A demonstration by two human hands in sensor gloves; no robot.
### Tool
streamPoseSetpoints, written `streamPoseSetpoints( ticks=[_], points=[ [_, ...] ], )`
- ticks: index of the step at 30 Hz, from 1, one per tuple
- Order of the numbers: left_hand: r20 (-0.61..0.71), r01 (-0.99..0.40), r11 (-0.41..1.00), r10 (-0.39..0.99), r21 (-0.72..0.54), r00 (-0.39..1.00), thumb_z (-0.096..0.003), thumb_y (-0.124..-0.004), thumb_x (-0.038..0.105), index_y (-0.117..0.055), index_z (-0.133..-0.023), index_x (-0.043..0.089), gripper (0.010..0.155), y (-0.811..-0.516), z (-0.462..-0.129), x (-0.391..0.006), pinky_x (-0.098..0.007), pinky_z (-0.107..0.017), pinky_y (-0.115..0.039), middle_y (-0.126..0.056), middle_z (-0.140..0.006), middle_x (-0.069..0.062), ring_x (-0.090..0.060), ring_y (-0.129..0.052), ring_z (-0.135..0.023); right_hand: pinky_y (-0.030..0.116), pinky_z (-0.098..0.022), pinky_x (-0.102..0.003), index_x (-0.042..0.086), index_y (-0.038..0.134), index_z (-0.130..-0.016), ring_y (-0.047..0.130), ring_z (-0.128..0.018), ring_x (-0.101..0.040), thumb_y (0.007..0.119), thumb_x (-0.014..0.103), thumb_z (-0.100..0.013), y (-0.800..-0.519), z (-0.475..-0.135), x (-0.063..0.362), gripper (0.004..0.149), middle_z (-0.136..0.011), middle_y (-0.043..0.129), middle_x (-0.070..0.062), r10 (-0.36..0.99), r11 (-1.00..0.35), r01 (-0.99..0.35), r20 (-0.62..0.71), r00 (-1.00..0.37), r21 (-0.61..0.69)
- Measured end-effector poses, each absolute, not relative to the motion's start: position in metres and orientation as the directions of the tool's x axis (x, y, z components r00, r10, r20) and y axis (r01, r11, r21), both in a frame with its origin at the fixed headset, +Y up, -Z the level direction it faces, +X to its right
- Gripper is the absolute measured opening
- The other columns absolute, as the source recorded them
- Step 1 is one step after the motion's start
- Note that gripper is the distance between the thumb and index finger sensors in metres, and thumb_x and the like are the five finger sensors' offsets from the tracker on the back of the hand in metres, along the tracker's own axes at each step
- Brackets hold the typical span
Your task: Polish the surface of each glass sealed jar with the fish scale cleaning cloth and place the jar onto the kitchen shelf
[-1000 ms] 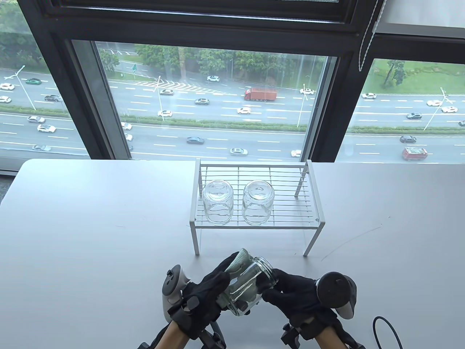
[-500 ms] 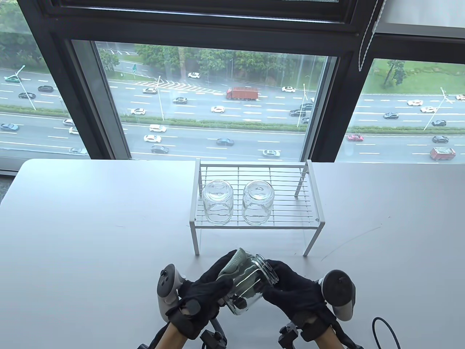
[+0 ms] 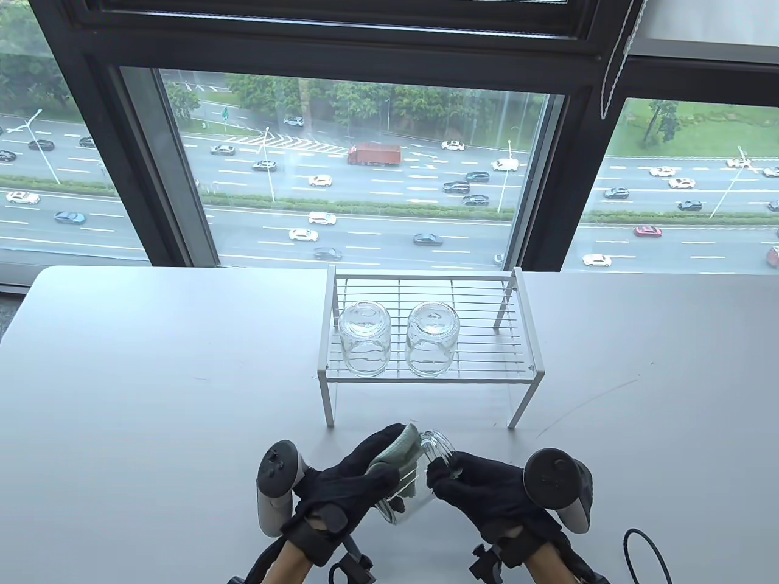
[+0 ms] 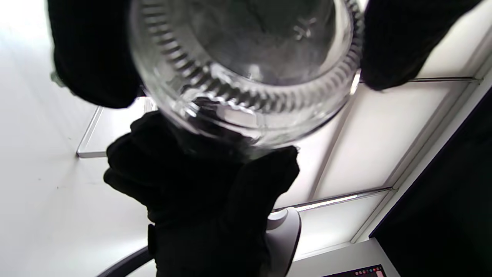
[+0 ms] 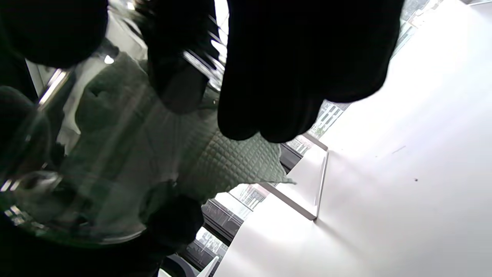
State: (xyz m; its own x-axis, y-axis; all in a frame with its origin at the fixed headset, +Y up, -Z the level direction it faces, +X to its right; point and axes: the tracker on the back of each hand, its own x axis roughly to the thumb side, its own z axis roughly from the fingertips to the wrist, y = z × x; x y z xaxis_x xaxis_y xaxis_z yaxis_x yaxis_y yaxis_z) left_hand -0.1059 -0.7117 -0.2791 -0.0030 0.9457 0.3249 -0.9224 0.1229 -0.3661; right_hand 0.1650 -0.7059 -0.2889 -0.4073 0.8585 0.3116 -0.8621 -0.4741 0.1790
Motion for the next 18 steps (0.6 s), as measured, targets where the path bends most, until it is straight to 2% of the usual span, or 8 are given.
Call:
streamPoseSetpoints(
  ticks=[3, 5, 11, 14, 16, 17, 18],
  points=[
    [0.459, -0.914, 0.272, 0.881, -0.299, 0.112, -0.0467, -0.083, 0.07, -0.061, -0.11, 0.035, 0.076, -0.705, -0.272, -0.098, -0.053, -0.044, -0.09, -0.059, -0.112, -0.032, -0.06, -0.08, -0.084, 0.086, -0.041, -0.047, 0.033, 0.094, -0.068, 0.105, -0.047, -0.026, 0.078, 0.07, -0.034, -0.708, -0.289, 0.17, 0.053, -0.057, 0.107, -0.009, 0.878, -0.46, -0.879, 0.218, -0.427, 0.13],
    [0.531, -0.898, 0.354, 0.83, -0.261, 0.172, -0.0466, -0.084, 0.069, -0.061, -0.11, 0.035, 0.076, -0.702, -0.27, -0.094, -0.055, -0.047, -0.088, -0.056, -0.113, -0.031, -0.061, -0.075, -0.088, 0.086, -0.04, -0.047, 0.033, 0.094, -0.068, 0.106, -0.046, -0.025, 0.077, 0.071, -0.034, -0.711, -0.29, 0.174, 0.054, -0.056, 0.107, -0.008, 0.899, -0.432, -0.892, 0.141, -0.414, 0.136],
    [0.671, -0.887, 0.435, 0.705, -0.154, 0.229, -0.0457, -0.087, 0.063, -0.063, -0.108, 0.039, 0.071, -0.691, -0.259, -0.087, -0.061, -0.054, -0.081, -0.054, -0.116, -0.026, -0.061, -0.065, -0.096, 0.086, -0.039, -0.047, 0.025, 0.094, -0.069, 0.106, -0.042, -0.026, 0.077, 0.069, -0.036, -0.733, -0.298, 0.182, 0.057, -0.052, 0.108, -0.011, 0.975, -0.155, -0.968, -0.129, -0.183, 0.199],
    [0.711, -0.852, 0.509, 0.644, -0.12, 0.284, -0.045, -0.088, 0.064, -0.051, -0.112, 0.039, 0.08, -0.69, -0.257, -0.084, -0.06, -0.057, -0.078, -0.043, -0.118, -0.027, -0.06, -0.06, -0.098, 0.087, -0.038, -0.046, 0.025, 0.093, -0.068, 0.106, -0.04, -0.025, 0.074, 0.069, -0.038, -0.741, -0.296, 0.18, 0.057, -0.051, 0.108, -0.009, 0.959, -0.058, -0.965, -0.253, -0.125, 0.255],
    [0.727, -0.819, 0.566, 0.6, -0.09, 0.335, -0.044, -0.089, 0.064, -0.031, -0.114, 0.039, 0.094, -0.687, -0.255, -0.082, -0.062, -0.062, -0.072, -0.025, -0.119, -0.026, -0.059, -0.049, -0.102, 0.087, -0.039, -0.047, 0.021, 0.093, -0.071, 0.106, -0.042, -0.026, 0.073, 0.066, -0.041, -0.746, -0.293, 0.17, 0.058, -0.052, 0.107, -0.011, 0.927, 0.123, -0.922, -0.375, -0.025, 0.367],
    [0.731, -0.814, 0.58, 0.567, -0.028, 0.379, -0.0433, -0.089, 0.063, -0.027, -0.113, 0.038, 0.097, -0.684, -0.252, -0.084, -0.061, -0.062, -0.072, -0.024, -0.119, -0.026, -0.059, -0.05, -0.1, 0.086, -0.039, -0.047, 0.019, 0.092, -0.073, 0.106, -0.043, -0.026, 0.072, 0.065, -0.042, -0.746, -0.292, 0.167, 0.059, -0.054, 0.107, -0.012, 0.914, 0.184, -0.89, -0.405, -0.001, 0.417],
    [0.732, -0.811, 0.585, 0.542, 0.023, 0.412, -0.0429, -0.09, 0.063, -0.029, -0.113, 0.038, 0.096, -0.681, -0.252, -0.087, -0.058, -0.06, -0.076, -0.03, -0.118, -0.026, -0.058, -0.057, -0.098, 0.086, -0.041, -0.048, 0.018, 0.091, -0.077, 0.105, -0.046, -0.027, 0.071, 0.064, -0.044, -0.745, -0.292, 0.164, 0.059, -0.057, 0.106, -0.012, 0.917, 0.207, -0.868, -0.398, 0.012, 0.452]
  ],
)
